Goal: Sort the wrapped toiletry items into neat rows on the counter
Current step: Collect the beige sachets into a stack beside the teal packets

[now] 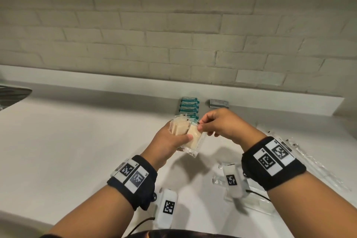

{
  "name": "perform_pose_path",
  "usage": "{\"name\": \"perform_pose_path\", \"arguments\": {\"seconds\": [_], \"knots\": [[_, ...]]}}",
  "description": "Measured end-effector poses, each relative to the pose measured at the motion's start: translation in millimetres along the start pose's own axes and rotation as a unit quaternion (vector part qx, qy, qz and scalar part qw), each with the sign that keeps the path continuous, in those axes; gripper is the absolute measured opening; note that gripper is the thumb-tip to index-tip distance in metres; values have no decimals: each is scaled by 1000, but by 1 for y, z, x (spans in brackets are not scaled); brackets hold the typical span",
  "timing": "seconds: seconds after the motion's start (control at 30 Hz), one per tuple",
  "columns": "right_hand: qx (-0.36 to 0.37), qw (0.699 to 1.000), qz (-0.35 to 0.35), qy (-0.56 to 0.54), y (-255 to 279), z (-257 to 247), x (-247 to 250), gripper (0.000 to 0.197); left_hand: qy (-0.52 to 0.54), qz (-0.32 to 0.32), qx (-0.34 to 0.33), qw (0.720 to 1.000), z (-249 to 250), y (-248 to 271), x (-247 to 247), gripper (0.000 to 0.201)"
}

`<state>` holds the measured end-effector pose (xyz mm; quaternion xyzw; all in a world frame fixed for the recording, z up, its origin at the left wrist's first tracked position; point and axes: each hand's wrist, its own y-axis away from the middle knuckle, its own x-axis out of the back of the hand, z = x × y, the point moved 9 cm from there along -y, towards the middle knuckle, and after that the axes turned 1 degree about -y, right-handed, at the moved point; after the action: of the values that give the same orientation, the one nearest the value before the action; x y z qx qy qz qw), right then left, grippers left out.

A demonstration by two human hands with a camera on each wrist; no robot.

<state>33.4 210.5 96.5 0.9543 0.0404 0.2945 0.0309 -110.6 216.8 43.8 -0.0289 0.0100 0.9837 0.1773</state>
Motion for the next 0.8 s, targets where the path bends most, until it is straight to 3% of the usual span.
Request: {"name": "perform_pose_path", "arguments": {"seconds": [0.07,0.13,0.2,0.27,0.33,0.47,0.57,0.63,0.67,0.73,0.8], "knots": [[4,996,20,87,-6,-3,0,5,3,-1,8,1000,-5,0,6,53],[9,966,93,241,-12,-7,10,11,19,9,19,1000,-8,0,13,38],[-3,957,111,268,-16,-3,12,13,81,9,36,996,-12,1,18,27],[-9,963,60,262,-21,5,-3,13,171,3,57,984,-14,2,24,16],[-4,954,-14,301,-22,12,-29,10,250,0,80,965,-18,4,30,22],[27,905,-153,396,-16,30,-93,16,258,13,76,963,-19,4,40,31],[26,896,-186,403,-21,41,-118,22,253,43,67,964,-23,3,51,34],[18,918,-138,372,-30,37,-106,19,251,59,64,964,-25,1,58,36],[12,945,-94,314,-35,31,-93,16,253,64,62,963,-25,0,60,36],[1,992,-12,122,-37,18,-64,19,252,68,63,963,-25,-1,60,36],[16,999,18,-39,-32,0,-48,13,244,55,64,966,-22,-2,54,33]]}}
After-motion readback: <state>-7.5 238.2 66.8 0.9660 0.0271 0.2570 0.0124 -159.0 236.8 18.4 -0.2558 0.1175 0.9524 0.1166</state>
